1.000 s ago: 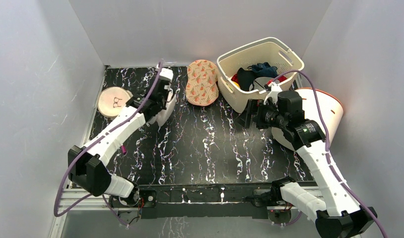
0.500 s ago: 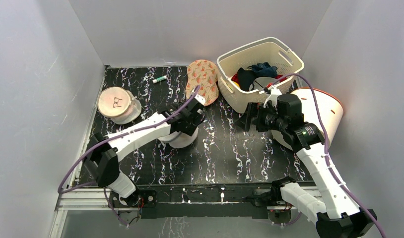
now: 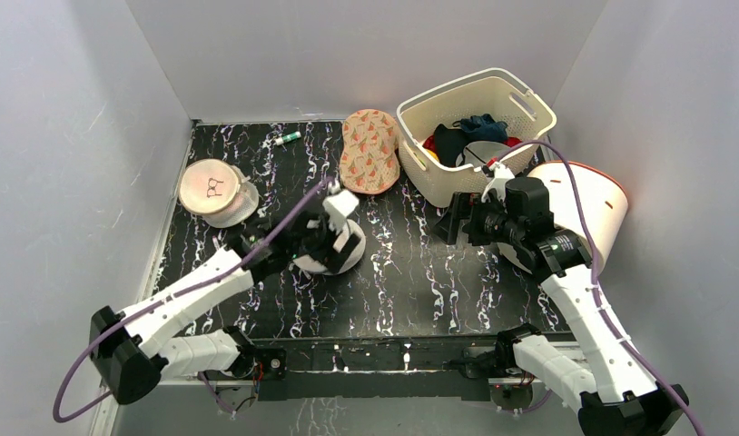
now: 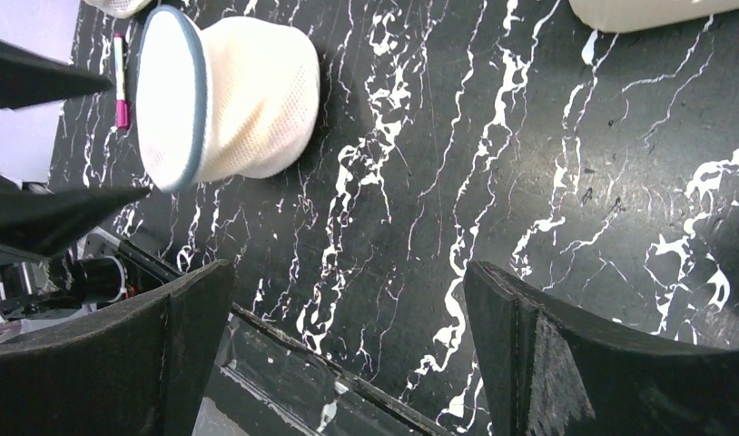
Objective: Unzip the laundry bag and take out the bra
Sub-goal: Place the laundry bag at the center of the board, then move the laundry bag to the center of the board.
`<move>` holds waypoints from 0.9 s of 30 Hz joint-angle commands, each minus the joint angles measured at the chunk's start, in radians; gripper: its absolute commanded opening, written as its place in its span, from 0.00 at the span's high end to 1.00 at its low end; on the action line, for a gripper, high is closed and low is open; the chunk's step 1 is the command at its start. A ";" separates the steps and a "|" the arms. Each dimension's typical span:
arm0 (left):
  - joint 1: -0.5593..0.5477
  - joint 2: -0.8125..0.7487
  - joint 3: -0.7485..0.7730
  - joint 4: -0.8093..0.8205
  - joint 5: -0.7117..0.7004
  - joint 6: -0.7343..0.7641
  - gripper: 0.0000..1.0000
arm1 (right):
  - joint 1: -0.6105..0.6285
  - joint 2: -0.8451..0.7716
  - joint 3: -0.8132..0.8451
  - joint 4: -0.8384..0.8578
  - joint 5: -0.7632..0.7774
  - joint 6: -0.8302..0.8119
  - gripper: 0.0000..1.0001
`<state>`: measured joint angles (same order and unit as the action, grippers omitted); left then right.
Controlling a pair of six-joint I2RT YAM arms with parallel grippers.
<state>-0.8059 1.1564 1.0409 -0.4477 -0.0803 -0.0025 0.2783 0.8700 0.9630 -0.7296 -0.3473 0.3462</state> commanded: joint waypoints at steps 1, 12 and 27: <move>0.003 -0.195 -0.241 0.113 0.075 0.318 0.02 | -0.005 -0.022 -0.008 0.063 -0.017 -0.009 0.02; -0.001 -0.201 -0.383 0.241 0.136 0.497 0.14 | -0.005 -0.016 0.002 0.056 -0.012 -0.023 0.02; 0.002 0.285 0.026 0.242 -0.225 -0.068 0.86 | -0.006 -0.013 -0.022 0.076 -0.033 -0.009 0.02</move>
<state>-0.8078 1.3449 0.9390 -0.2020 -0.1436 0.2153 0.2783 0.8700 0.9493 -0.7212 -0.3637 0.3420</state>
